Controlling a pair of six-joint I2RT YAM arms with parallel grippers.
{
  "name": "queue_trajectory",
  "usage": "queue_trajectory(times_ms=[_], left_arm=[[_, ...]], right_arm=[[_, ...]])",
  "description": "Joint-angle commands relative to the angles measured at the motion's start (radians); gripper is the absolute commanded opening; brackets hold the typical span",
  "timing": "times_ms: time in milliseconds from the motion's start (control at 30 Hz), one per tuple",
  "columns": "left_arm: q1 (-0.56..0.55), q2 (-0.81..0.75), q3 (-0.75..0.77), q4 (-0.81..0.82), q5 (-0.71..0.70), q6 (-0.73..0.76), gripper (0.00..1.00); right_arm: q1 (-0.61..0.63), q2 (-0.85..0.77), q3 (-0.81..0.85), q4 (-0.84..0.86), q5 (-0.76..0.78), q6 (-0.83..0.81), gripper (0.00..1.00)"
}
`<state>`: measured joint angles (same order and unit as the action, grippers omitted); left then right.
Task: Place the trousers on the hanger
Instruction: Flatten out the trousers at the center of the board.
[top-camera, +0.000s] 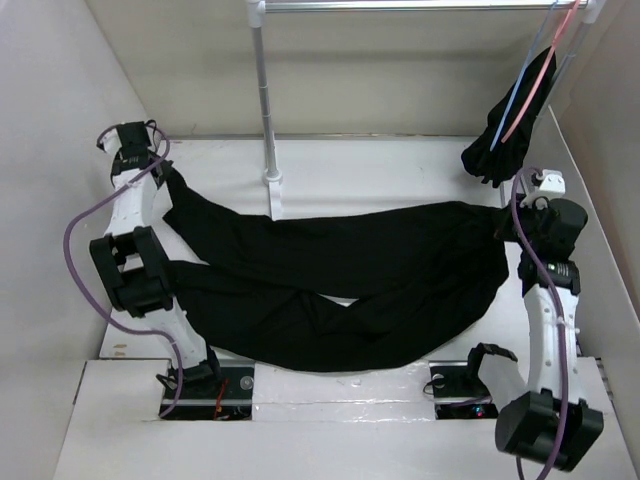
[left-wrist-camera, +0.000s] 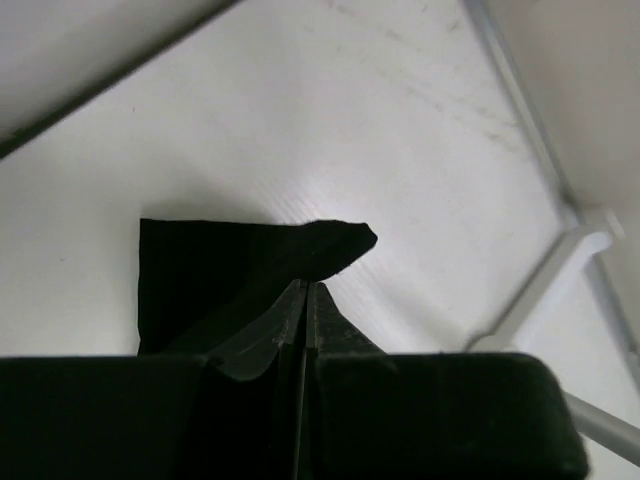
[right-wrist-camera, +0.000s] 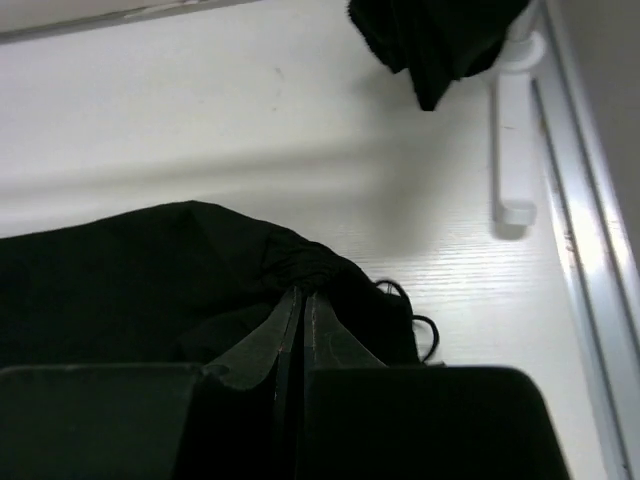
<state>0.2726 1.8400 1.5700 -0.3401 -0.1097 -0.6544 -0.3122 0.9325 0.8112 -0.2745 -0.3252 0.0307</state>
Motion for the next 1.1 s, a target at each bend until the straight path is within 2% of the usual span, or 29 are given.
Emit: queue_trajectory(times_ms=[0, 67, 133, 200, 267, 300, 400, 633, 667, 700, 733, 767, 800, 833, 867, 900, 933, 967, 1067], left_arm=[[0.026, -0.142, -0.031, 0.000, -0.062, -0.051, 0.00], [0.027, -0.159, -0.059, 0.016, -0.106, -0.034, 0.00], [0.027, -0.147, -0.062, 0.013, -0.104, -0.022, 0.00], [0.027, -0.095, -0.027, -0.029, -0.117, -0.011, 0.00], [0.027, -0.079, -0.042, -0.051, -0.154, -0.007, 0.00], [0.057, -0.082, -0.059, -0.042, -0.139, -0.005, 0.00], [0.121, -0.070, -0.091, 0.035, 0.029, -0.002, 0.00], [0.097, 0.151, 0.232, -0.065, 0.021, 0.068, 0.01], [0.097, 0.181, 0.232, -0.065, 0.021, 0.068, 0.01], [0.086, 0.206, 0.263, -0.082, 0.045, 0.068, 0.11], [0.086, 0.232, 0.313, -0.089, 0.063, 0.076, 0.15], [0.086, 0.298, 0.361, -0.153, 0.082, 0.076, 0.40], [0.086, 0.298, 0.361, -0.154, 0.082, 0.076, 0.41], [0.086, 0.314, 0.360, -0.171, 0.100, 0.078, 0.50], [0.086, 0.306, 0.346, -0.165, 0.105, 0.082, 0.60], [0.086, 0.288, 0.288, -0.148, 0.104, 0.085, 0.64], [0.086, 0.234, 0.251, -0.128, 0.104, 0.085, 0.68], [0.086, 0.202, 0.219, -0.100, 0.102, 0.085, 0.74], [0.077, 0.078, 0.089, -0.070, 0.088, 0.101, 0.72]], right_arm=[[-0.017, -0.021, -0.047, -0.016, 0.113, 0.018, 0.00], [-0.034, 0.033, -0.066, 0.035, 0.166, 0.017, 0.00], [-0.085, 0.128, -0.069, 0.159, 0.090, 0.027, 0.00], [-0.113, 0.309, -0.041, 0.260, 0.029, 0.087, 0.00], [-0.113, 0.402, 0.034, 0.302, 0.028, 0.112, 0.00], [-0.123, 0.458, 0.055, 0.334, 0.023, 0.120, 0.00], [-0.133, 0.531, 0.124, 0.333, 0.041, 0.126, 0.00], [-0.142, 0.689, 0.223, 0.331, 0.020, 0.152, 0.00], [-0.142, 0.689, 0.224, 0.331, 0.020, 0.152, 0.00], [-0.142, 0.692, 0.224, 0.330, 0.017, 0.152, 0.00], [-0.142, 0.692, 0.224, 0.321, 0.031, 0.155, 0.00], [-0.142, 0.684, 0.223, 0.301, 0.026, 0.161, 0.12], [-0.142, 0.684, 0.223, 0.301, 0.026, 0.161, 0.12], [-0.142, 0.683, 0.227, 0.281, 0.018, 0.163, 0.44], [-0.142, 0.681, 0.241, 0.279, -0.004, 0.164, 0.58], [-0.142, 0.674, 0.244, 0.243, -0.030, 0.163, 0.66], [-0.133, 0.664, 0.246, 0.236, -0.052, 0.163, 0.72], [-0.117, 0.649, 0.246, 0.229, -0.081, 0.164, 0.73], [-0.058, 0.544, 0.234, 0.189, -0.091, 0.155, 0.74]])
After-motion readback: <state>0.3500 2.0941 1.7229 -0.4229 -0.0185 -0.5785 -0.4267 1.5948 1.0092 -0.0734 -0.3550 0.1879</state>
